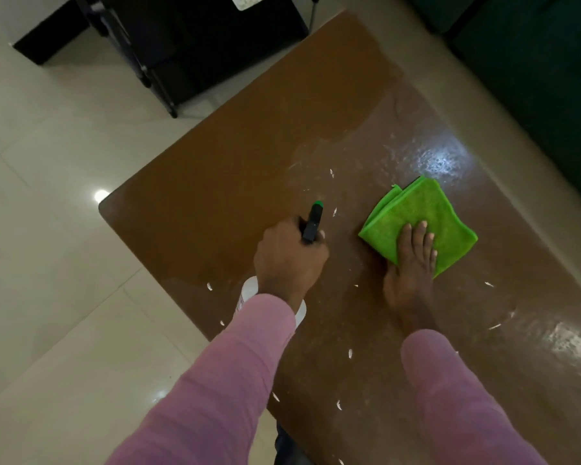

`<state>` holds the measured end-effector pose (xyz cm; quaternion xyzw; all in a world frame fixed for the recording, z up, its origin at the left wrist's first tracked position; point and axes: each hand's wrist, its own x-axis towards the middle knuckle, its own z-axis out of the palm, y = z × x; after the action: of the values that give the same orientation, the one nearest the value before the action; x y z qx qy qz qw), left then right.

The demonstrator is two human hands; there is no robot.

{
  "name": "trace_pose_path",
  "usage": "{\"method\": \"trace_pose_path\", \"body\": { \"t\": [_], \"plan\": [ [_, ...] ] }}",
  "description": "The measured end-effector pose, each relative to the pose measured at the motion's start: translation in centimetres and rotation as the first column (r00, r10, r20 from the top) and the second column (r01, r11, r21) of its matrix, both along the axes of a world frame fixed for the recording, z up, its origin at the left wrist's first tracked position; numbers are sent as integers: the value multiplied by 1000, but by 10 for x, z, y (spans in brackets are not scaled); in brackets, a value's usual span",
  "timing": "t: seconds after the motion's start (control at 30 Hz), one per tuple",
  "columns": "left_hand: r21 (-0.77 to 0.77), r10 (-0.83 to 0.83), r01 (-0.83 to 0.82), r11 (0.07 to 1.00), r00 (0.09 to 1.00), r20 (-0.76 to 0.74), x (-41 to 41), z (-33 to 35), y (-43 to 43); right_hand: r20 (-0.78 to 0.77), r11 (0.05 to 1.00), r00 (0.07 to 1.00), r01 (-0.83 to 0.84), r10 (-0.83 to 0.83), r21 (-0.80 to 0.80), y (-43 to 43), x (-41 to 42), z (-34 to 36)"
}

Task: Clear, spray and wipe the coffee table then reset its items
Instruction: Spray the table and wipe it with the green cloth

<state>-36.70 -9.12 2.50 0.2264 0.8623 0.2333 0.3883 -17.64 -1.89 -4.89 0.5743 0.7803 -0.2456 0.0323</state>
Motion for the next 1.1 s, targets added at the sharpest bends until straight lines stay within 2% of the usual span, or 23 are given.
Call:
{"method": "trace_pose_path", "body": {
  "t": [0.17,0.37,0.67,0.8,0.87,0.93,1.03,1.1],
  "plan": [
    [-25,-126,126,992,992,-29,6,-2,19,-16,1000,1000,20,-20,-2,-1,2,-1],
    [14,-122,122,992,993,-7,14,-3,40,-4,999,999,53,-53,-15,-2,-4,-4],
    [124,-228,234,964,972,-57,32,9,96,3,999,999,47,-47,-9,-4,-3,-11],
    [115,-253,259,959,965,-67,37,12,112,17,997,997,73,-73,12,-5,-4,-13],
    [129,-256,260,957,965,-53,37,9,110,6,991,991,133,-133,8,-4,-9,-10],
    [144,-257,262,954,965,-54,34,7,102,-26,965,964,264,-263,5,7,-16,-8],
    [176,-241,246,953,969,-51,23,7,78,-6,848,848,531,-531,8,55,-29,-6],
    [214,-204,209,954,978,-45,15,6,53,45,777,776,629,-629,10,101,-36,-3]
  ]
}}
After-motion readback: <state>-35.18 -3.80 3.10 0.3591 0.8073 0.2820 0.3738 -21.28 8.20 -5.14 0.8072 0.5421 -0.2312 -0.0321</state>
